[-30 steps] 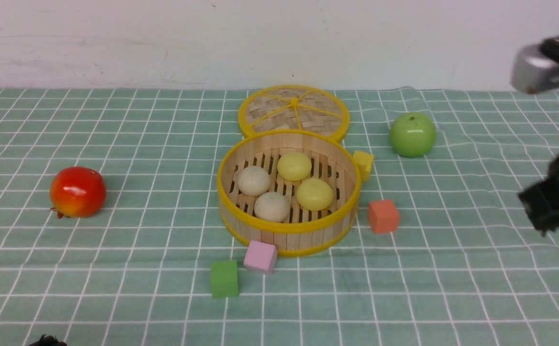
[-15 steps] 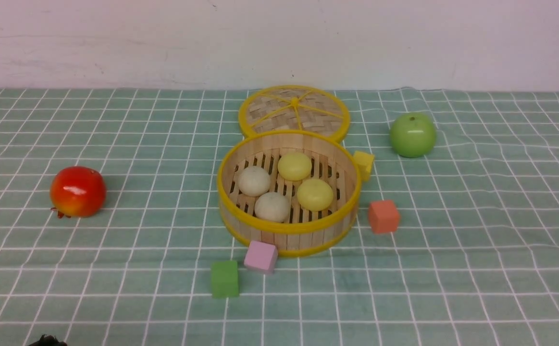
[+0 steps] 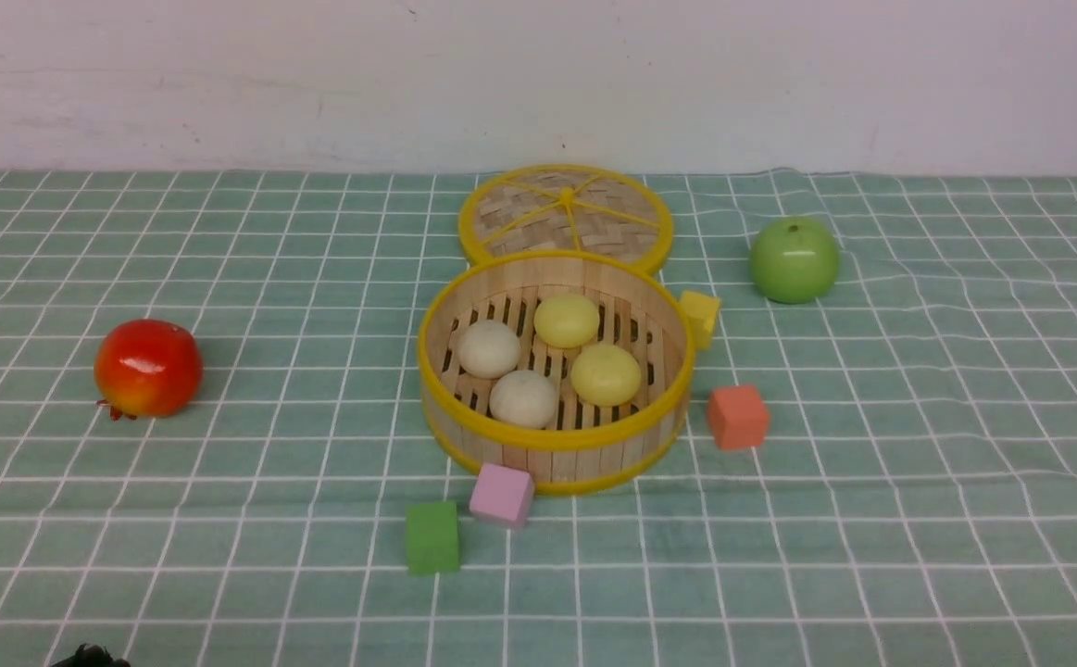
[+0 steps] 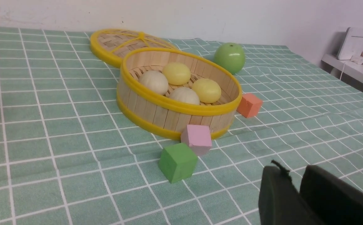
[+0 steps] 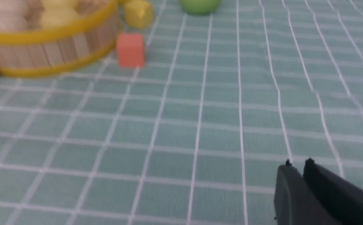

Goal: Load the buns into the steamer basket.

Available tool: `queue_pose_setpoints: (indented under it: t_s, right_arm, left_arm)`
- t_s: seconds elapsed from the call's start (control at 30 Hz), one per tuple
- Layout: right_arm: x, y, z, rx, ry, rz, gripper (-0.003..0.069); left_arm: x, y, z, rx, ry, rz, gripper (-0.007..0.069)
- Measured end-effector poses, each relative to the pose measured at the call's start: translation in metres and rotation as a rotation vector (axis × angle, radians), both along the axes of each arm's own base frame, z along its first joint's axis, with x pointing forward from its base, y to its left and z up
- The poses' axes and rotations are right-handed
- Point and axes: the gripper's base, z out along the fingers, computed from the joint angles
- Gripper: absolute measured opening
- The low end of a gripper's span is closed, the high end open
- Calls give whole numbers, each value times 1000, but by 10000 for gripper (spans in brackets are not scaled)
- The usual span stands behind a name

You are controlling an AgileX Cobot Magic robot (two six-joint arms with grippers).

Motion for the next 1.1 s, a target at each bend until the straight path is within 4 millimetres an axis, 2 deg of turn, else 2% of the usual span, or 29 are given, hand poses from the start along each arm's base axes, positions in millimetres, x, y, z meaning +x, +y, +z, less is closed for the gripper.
queue_pose_setpoints:
  t_s: [0.07,1.1]
  right_arm:
    - [-1,-1,-7,5,-14,-17,66]
    - [0,-2,-6,20,-30,-31,106]
  left_arm:
    - [0,0,0,-1,1,0,113]
    - [0,0,-2,4,11,-4,137]
